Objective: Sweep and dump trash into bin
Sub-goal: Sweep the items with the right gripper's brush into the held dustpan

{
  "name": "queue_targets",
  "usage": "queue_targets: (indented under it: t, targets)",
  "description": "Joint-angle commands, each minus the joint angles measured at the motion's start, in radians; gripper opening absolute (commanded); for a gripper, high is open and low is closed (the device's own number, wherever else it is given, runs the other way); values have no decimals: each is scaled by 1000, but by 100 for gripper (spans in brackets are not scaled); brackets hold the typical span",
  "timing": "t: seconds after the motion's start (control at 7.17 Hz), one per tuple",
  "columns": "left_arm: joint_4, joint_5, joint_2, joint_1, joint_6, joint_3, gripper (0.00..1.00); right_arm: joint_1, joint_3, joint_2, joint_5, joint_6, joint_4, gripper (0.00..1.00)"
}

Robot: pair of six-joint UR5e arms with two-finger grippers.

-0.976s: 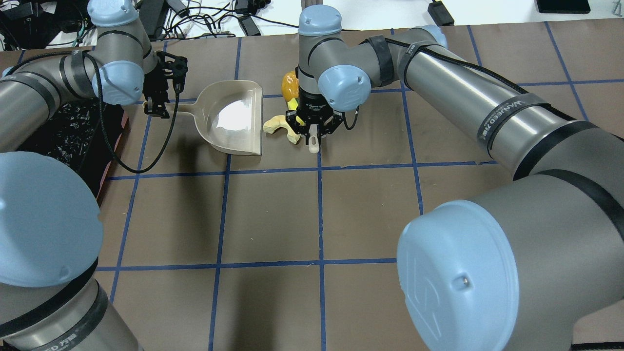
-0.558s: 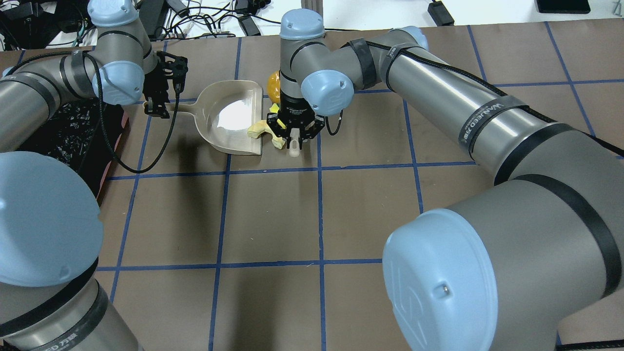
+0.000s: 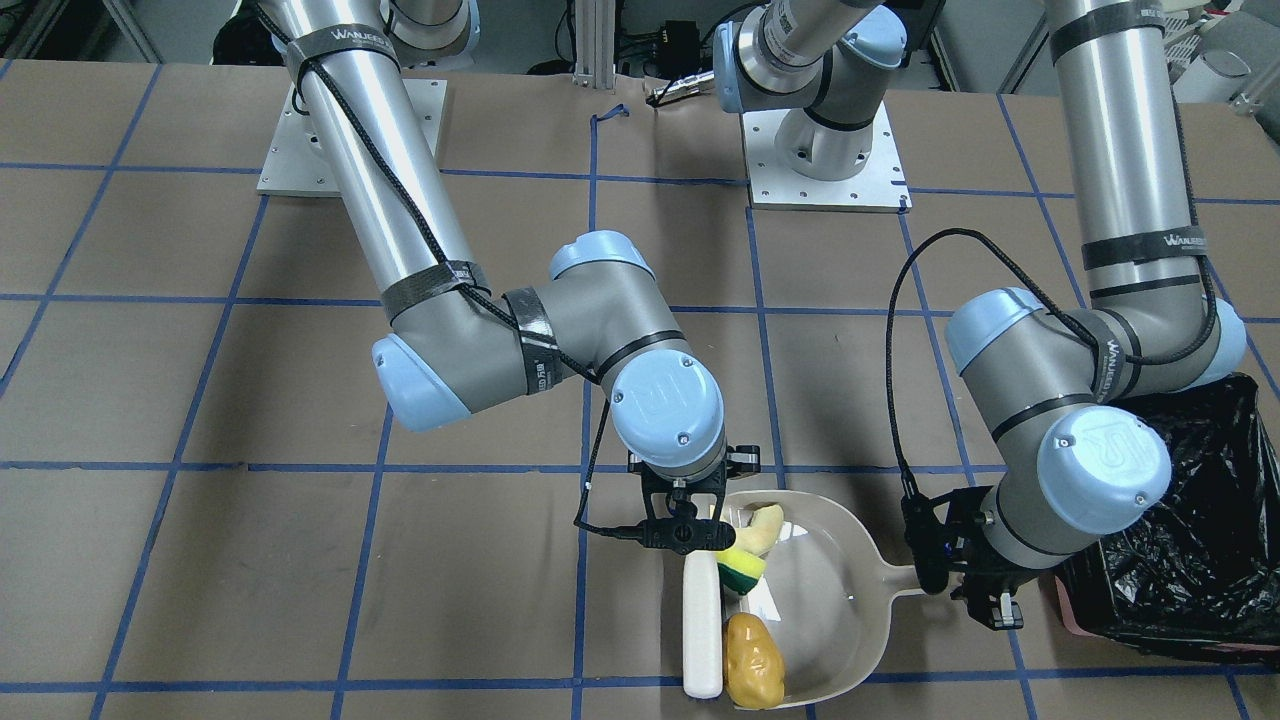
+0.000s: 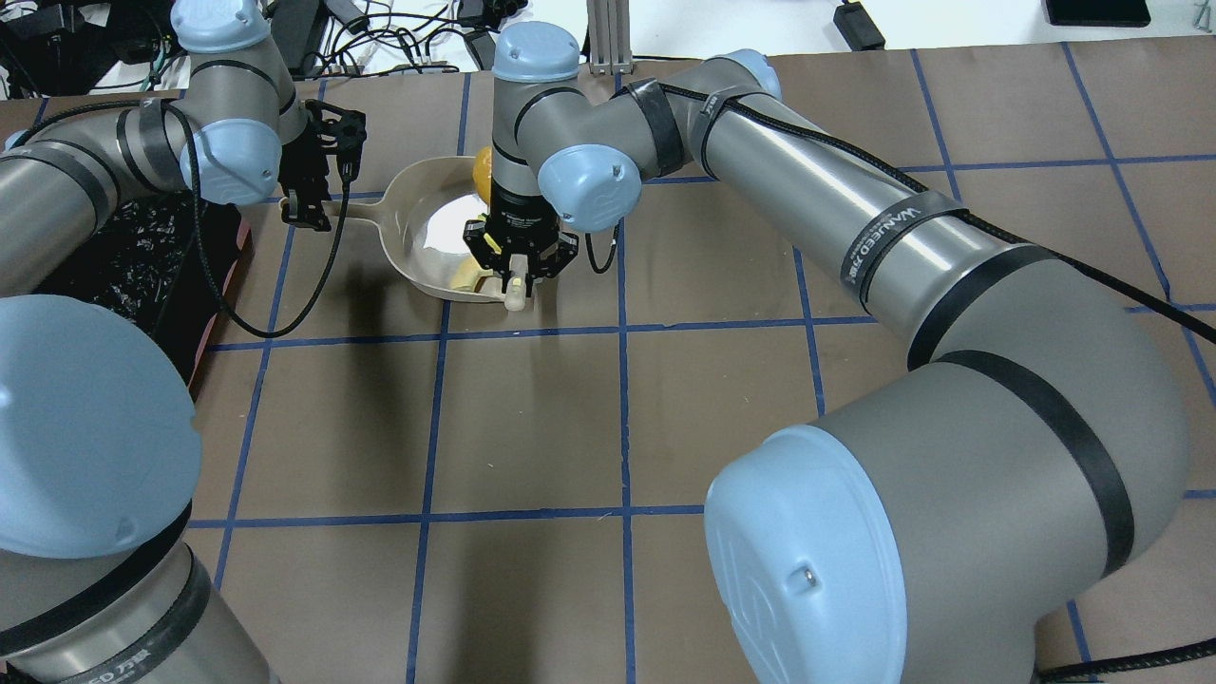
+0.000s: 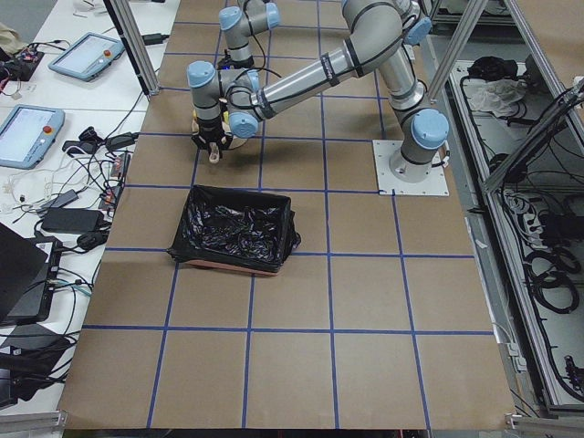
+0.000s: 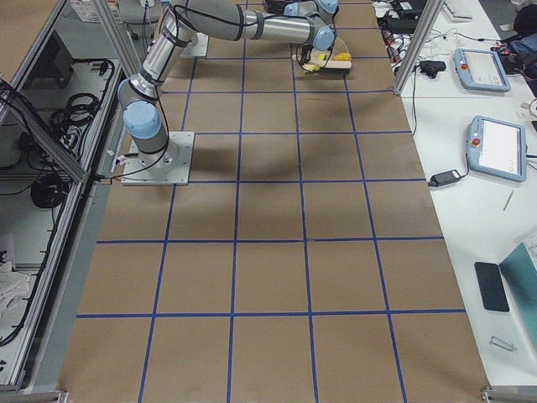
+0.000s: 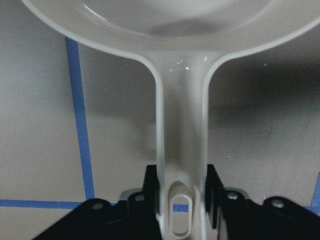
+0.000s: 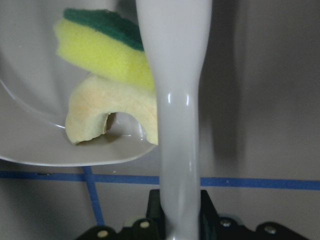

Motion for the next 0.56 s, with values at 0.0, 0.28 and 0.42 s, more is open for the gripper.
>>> queue_targets:
  t: [0.0,0.28,0.42]
  targets:
    - [0,-1,0,0,0,0,0,39,-39,12,68,77,-7,0]
    - [0,-2,0,0,2,0,0,59,-50,17,138,131,-42,0]
    - [0,-7,1,0,2,0,0,62,-50,15,143,130,-42,0]
